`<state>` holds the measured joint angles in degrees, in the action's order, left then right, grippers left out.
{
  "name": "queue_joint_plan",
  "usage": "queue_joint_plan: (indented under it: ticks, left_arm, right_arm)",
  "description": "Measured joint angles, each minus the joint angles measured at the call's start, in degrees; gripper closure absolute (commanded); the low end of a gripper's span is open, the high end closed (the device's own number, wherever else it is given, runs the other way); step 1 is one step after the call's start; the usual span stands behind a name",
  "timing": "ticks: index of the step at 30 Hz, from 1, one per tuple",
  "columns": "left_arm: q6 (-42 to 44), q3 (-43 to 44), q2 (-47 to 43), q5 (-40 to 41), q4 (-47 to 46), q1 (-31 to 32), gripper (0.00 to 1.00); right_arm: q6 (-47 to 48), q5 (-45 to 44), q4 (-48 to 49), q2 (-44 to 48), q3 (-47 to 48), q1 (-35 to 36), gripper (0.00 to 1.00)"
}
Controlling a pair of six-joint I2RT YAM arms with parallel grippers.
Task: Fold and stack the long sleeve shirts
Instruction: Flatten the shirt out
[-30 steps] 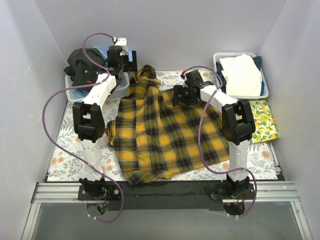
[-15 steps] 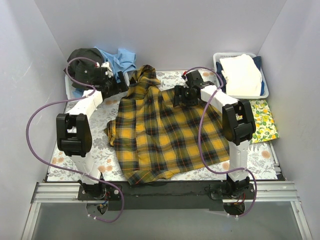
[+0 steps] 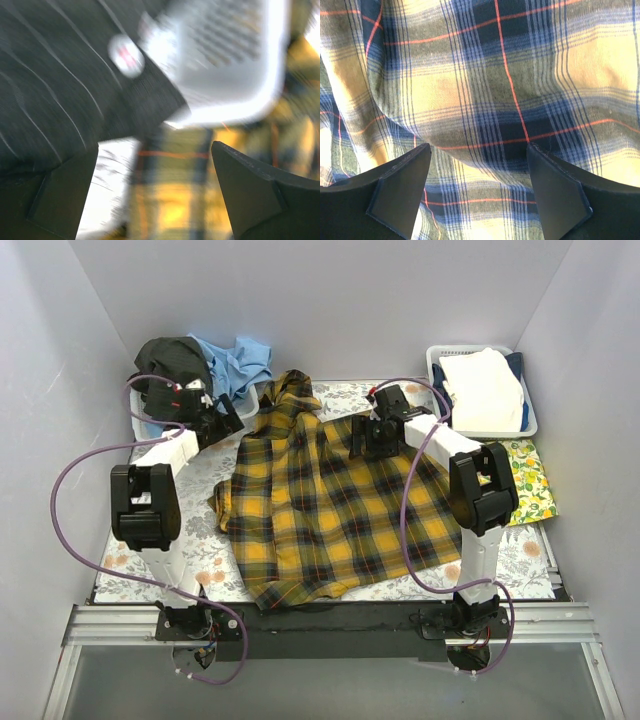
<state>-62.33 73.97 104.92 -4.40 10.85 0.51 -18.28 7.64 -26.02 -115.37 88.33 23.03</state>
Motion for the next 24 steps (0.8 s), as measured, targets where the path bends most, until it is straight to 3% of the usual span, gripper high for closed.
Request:
queue_joint_plan:
  ticks: [9, 17, 20, 24]
  left_arm:
    - [-1.38, 1.4, 3.26, 6.51, -1.84, -9.33, 0.02]
    - [0.83, 7.69, 8.24, 9.27, 2.67, -11.96, 0.02]
    - [1.05, 7.17, 7.26, 8.39, 2.71, -11.98, 0.02]
    - [-0.11, 0.94, -1.27, 5.42, 2.71, -12.02, 0.02]
  right_arm:
    - [0.02, -0.02, -0.22, 1.77, -0.98, 0.0, 0.15]
    - [0.04, 0.09, -0.83, 2.43, -1.55, 0.0, 0.16]
    - [0.17, -0.02, -1.22, 3.67, -3.04, 0.0, 0.16]
    - [0.44, -1.01, -2.58, 6.91, -5.77, 0.04, 0.16]
